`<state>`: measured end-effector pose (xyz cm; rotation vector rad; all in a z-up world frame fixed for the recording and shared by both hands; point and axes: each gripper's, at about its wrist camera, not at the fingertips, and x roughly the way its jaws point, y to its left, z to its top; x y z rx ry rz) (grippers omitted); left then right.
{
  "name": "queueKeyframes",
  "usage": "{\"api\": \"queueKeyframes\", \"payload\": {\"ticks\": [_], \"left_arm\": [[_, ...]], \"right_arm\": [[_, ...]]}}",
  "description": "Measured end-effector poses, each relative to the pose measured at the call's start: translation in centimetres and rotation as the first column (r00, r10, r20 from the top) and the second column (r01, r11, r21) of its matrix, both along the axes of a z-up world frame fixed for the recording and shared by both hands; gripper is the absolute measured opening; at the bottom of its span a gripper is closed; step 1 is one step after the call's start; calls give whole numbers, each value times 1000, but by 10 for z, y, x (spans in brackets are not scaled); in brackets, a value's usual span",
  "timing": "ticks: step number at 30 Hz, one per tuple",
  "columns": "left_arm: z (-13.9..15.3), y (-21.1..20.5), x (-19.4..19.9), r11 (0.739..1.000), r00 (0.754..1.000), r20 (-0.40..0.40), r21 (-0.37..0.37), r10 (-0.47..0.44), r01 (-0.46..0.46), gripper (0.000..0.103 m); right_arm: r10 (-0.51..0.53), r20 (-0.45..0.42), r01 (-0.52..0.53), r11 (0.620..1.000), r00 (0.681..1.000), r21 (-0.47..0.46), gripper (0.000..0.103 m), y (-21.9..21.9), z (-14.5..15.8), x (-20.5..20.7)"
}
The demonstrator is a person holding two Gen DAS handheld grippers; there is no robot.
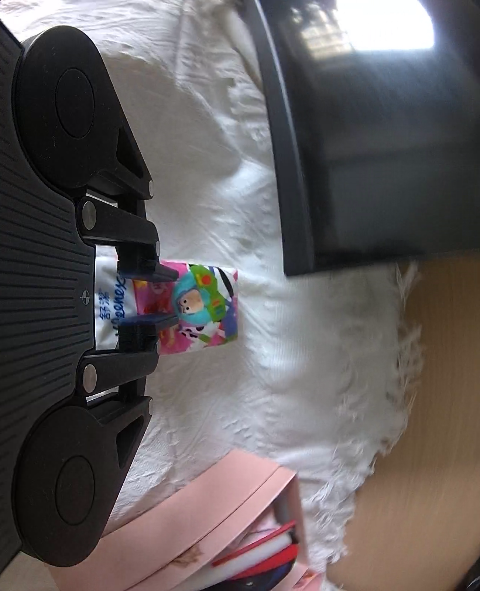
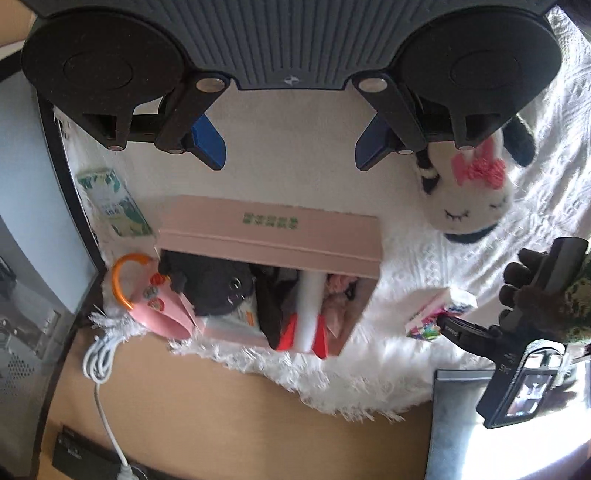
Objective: Organize soft objects
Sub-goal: 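Grasp the pink-and-white band beside the tissue pack with the left tool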
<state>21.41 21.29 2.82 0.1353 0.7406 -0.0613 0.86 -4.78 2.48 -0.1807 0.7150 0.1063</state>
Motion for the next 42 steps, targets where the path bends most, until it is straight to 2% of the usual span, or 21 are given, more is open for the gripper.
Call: {"api": "queueKeyframes", "payload": {"ticks": [3,7,9,11,12,16,20,23,27,32,37,42], "left_arm": [[1,1,0,996,996,-25,-47,-81,80,20],[4,1,-5,989,990,-34,-55,-137,135,21],[2,-2,-7,991,991,-8,33,-131,131,27],[0,-8,-2,981,998,24,188,-61,55,28],[-1,-7,2,977,999,25,213,-29,24,25],[0,9,16,996,999,-32,83,18,-16,22],[-7,27,31,998,992,-108,3,68,-69,27],[-8,36,33,994,993,-102,-82,61,-70,26],[-8,39,25,981,996,-81,-193,-28,12,27],[-2,47,6,961,999,-22,-274,-47,39,29],[17,56,-4,963,1000,27,-268,-10,17,29],[26,36,-19,971,995,39,-217,-92,98,29]], "right_arm": [[-22,-23,22,1000,999,8,78,-3,-4,4],[-28,-37,28,999,999,16,78,-2,-7,10],[-23,-34,23,1000,999,9,78,2,-7,12],[-10,-29,10,1000,1000,-1,78,6,-6,13],[-3,-26,3,1000,1000,-7,78,9,-6,13],[9,-24,-10,1000,1000,-14,78,11,-4,12],[-19,-43,19,1000,999,8,78,5,-7,13],[-34,-54,35,999,998,15,78,1,-8,12],[-44,-57,45,999,997,10,78,-1,-10,9],[-51,-58,51,999,997,5,78,0,-12,7],[-48,-47,48,999,998,2,78,1,-11,5],[-50,-39,50,999,998,16,78,2,-11,2]]}}
